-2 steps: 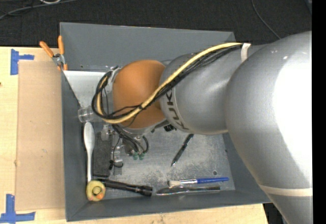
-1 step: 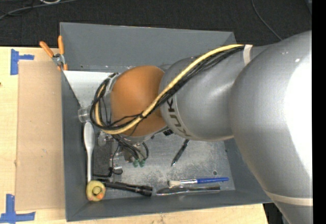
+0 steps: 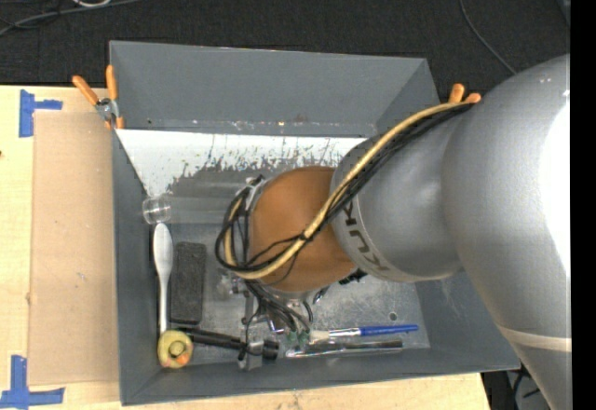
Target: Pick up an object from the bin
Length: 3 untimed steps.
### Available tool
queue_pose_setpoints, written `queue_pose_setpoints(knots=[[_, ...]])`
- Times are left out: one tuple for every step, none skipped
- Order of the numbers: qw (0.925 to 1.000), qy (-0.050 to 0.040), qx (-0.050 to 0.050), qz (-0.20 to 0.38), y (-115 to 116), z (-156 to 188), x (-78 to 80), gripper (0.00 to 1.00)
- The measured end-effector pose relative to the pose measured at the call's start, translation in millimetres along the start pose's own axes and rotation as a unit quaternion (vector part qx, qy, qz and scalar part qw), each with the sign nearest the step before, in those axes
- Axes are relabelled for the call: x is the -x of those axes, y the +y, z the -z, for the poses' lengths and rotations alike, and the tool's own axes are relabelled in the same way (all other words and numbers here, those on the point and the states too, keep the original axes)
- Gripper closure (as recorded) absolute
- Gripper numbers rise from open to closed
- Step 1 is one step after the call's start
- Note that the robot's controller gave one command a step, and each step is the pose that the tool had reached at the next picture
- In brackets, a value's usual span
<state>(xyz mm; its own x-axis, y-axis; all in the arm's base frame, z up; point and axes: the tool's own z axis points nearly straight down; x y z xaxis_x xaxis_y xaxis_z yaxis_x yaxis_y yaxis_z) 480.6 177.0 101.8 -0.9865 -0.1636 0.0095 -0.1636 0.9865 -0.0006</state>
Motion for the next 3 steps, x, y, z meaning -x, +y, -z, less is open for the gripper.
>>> queue_pose_setpoints(knots=[[0.9983, -0.0186, 0.002, 0.055, -3, -30, -5.5, 0.0], [0.998, -0.0014, 0.0, 0.064, -15, -33, -12.6, 1.0], [0.998, -0.0011, 0.0, 0.063, -15, -32, -12.7, 1.0]])
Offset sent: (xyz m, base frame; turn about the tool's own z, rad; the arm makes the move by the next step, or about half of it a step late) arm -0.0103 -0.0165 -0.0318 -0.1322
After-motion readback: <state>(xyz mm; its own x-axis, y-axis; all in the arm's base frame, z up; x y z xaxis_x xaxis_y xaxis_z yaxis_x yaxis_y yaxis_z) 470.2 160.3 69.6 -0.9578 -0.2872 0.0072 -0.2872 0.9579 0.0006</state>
